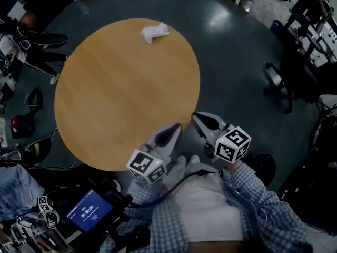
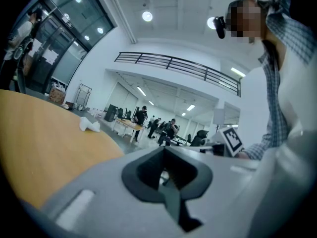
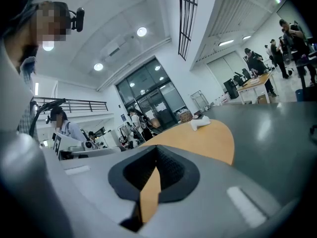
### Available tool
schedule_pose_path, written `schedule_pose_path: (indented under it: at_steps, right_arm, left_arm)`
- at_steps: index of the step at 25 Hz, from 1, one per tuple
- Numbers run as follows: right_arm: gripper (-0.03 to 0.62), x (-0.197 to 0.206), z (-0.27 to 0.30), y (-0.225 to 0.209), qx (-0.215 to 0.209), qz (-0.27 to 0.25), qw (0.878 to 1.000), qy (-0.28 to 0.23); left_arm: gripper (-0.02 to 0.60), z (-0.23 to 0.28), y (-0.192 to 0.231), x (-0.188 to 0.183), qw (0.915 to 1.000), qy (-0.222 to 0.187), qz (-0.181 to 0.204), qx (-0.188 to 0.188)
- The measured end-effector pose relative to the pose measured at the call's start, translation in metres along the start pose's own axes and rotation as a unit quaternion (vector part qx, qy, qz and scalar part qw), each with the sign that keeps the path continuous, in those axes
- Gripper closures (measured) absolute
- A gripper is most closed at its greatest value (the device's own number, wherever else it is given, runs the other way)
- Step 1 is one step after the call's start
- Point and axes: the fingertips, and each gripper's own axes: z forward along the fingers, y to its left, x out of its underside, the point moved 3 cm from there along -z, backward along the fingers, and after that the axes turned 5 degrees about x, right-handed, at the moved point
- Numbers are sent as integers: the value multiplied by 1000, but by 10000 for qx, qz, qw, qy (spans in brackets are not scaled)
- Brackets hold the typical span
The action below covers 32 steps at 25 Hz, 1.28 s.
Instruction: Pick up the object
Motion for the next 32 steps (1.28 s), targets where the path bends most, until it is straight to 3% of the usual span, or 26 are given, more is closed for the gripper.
schedule_pose_path:
  at_steps: [19, 25, 32]
  right_arm:
    - [591, -8, 2, -6, 141, 142, 9995, -238]
    - [591, -6, -33, -41, 168, 80, 9996, -224]
    - [591, -12, -34, -41, 116, 62, 9997, -210]
  left_arm:
    - [583, -4, 10, -9, 9997, -90, 199, -86]
    - [583, 29, -12, 11, 9995, -157, 270, -81]
    - [583, 31, -14, 6, 9993, -181, 285, -171]
